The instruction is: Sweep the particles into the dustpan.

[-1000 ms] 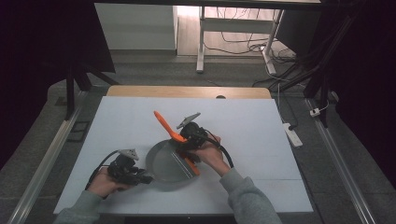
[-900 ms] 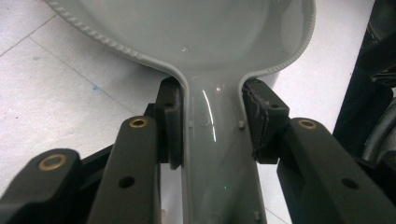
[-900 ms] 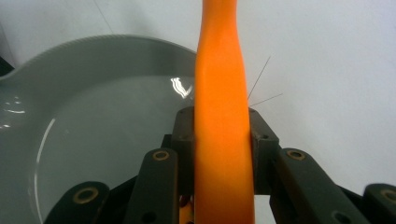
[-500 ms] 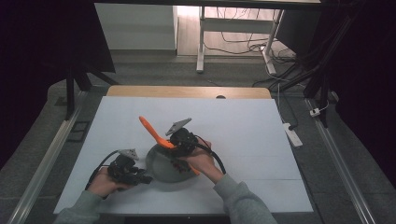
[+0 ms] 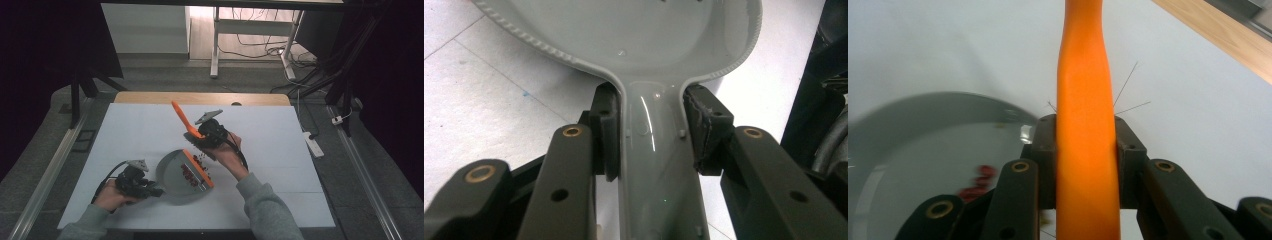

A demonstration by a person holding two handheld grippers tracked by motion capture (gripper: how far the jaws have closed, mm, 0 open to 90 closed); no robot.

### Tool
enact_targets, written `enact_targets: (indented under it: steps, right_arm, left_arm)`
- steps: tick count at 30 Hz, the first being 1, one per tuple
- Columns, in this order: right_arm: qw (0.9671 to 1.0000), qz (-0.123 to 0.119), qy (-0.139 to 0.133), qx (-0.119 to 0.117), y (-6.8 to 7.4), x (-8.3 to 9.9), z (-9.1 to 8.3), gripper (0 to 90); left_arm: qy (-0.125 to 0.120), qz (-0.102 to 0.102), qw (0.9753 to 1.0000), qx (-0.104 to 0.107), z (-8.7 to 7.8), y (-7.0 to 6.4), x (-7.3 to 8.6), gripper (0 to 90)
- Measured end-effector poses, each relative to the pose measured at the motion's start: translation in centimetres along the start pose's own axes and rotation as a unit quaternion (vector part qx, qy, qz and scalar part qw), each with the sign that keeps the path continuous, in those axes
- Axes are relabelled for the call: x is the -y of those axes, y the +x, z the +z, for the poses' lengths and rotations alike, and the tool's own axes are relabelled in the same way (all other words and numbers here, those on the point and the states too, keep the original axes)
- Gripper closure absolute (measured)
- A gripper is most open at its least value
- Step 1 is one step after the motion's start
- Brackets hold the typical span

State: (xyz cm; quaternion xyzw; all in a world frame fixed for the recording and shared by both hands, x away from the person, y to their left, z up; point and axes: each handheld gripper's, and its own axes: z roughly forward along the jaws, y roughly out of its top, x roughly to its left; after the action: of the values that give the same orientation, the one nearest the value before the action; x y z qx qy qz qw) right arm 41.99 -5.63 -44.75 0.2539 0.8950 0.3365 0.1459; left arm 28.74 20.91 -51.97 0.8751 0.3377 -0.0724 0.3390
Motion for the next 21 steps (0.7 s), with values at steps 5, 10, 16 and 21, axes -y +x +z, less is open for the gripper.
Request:
enact_targets:
  steps: [5, 10, 16, 21]
  right_arm:
    - [0.9989, 0.030, 0.026, 0.024, -2.2, 0.9, 1.4, 70.5]
    - [0.9972, 0.029, 0.051, 0.046, -3.5, 1.5, 2.4, 70.5]
    - [0.9958, 0.039, 0.073, 0.038, -3.7, 1.6, 3.4, 70.6]
    - [0.9954, 0.013, 0.092, 0.022, -2.2, 1.2, 3.5, 70.5]
  left_arm:
    - [0.000, 0.000, 1.0000, 0.001, 0.0, 0.0, 0.0, 61.9]
    - [0.000, -0.001, 1.0000, 0.001, 0.0, 0.0, 0.0, 61.9]
    - [-0.001, 0.000, 1.0000, 0.000, 0.0, 0.0, 0.0, 61.9]
    - [-0.001, 0.000, 1.0000, 0.000, 0.0, 0.0, 0.0, 61.9]
